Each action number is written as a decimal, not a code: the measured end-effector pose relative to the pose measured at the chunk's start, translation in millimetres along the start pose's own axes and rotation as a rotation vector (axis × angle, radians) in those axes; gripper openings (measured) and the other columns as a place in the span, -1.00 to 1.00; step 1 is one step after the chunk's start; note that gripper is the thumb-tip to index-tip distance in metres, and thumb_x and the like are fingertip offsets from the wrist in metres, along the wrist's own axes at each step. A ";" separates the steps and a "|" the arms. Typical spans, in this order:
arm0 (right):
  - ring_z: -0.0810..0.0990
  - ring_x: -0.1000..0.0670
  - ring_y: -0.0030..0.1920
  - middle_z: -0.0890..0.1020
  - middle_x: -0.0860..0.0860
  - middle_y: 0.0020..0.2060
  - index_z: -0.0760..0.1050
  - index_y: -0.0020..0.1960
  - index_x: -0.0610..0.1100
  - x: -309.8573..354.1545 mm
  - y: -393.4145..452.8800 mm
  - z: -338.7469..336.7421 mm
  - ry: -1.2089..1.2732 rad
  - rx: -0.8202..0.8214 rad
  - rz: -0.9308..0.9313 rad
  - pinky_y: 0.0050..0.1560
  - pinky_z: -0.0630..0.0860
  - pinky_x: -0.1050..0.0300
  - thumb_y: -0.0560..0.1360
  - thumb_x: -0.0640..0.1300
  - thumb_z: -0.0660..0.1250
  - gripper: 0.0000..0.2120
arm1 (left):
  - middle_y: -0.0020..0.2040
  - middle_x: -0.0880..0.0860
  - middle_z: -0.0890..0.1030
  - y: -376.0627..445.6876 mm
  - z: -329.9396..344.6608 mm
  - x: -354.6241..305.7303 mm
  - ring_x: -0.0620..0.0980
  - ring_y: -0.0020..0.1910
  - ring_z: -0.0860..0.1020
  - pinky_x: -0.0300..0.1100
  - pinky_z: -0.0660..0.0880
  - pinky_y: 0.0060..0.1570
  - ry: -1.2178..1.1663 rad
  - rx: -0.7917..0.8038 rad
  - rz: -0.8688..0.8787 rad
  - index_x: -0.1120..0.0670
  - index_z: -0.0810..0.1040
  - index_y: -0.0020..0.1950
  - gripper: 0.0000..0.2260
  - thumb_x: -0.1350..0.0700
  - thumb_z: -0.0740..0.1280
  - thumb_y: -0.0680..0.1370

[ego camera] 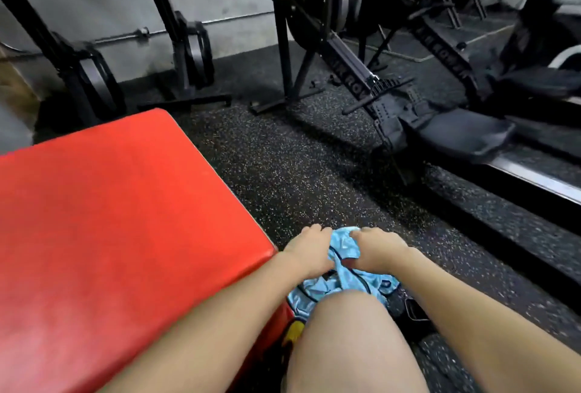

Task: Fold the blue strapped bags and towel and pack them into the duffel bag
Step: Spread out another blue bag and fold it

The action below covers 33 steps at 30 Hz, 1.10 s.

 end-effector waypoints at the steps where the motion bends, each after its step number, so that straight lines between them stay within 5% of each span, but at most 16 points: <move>1: 0.52 -0.14 0.31 0.54 -0.03 0.30 0.41 0.33 -0.06 -7.7 6.8 14.7 0.012 0.022 0.010 0.20 0.45 -0.05 0.46 0.35 0.30 -0.38 | 0.22 0.19 0.49 9.5 13.9 1.5 0.24 0.25 0.48 0.08 0.46 0.25 -0.014 0.013 -0.012 0.14 0.43 0.32 -0.52 -0.03 0.42 0.48; 12: 0.56 -0.17 0.22 0.54 -0.10 0.24 0.32 0.38 -0.12 -63.5 87.7 150.9 0.131 0.226 0.114 0.10 0.49 -0.06 0.58 0.24 0.23 -0.45 | 0.31 0.15 0.49 76.3 142.7 49.0 0.21 0.31 0.46 0.06 0.47 0.20 -0.003 0.201 -0.263 0.11 0.40 0.34 -0.58 0.02 0.37 0.53; 21: 0.60 -0.20 0.09 0.59 -0.12 0.11 0.35 0.29 -0.12 -67.5 147.5 215.0 0.239 0.238 0.202 -0.12 0.43 0.03 0.59 0.02 0.23 -0.66 | 0.31 0.16 0.48 101.1 188.3 62.9 0.17 0.27 0.47 0.03 0.47 0.14 -0.004 0.230 -0.297 0.10 0.33 0.44 -0.53 0.00 0.35 0.58; 26: 0.61 -0.18 0.00 0.62 -0.11 0.02 0.47 0.12 -0.10 -64.9 145.6 213.4 0.323 0.178 0.236 -0.16 0.42 0.06 0.58 -0.07 0.23 -0.84 | 0.32 0.15 0.48 93.9 178.2 66.1 0.16 0.27 0.48 0.01 0.49 0.11 -0.025 0.211 -0.327 0.10 0.34 0.42 -0.52 -0.01 0.37 0.57; 33: 0.46 -0.01 -0.42 0.55 0.02 -0.44 0.47 -0.19 -0.07 -70.9 117.2 113.6 0.815 -0.054 0.247 -0.31 0.41 0.09 0.41 -0.09 0.43 -0.87 | 0.35 0.12 0.47 71.1 110.9 45.8 0.17 0.34 0.46 0.04 0.46 0.19 -0.086 0.107 -0.356 0.06 0.33 0.42 -0.44 -0.12 0.42 0.52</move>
Point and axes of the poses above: each hand's wrist, its own y-axis towards the middle knuckle, its own z-axis out of the palm, x = y × z, the point moved 8 cm from there along y, towards the middle knuckle
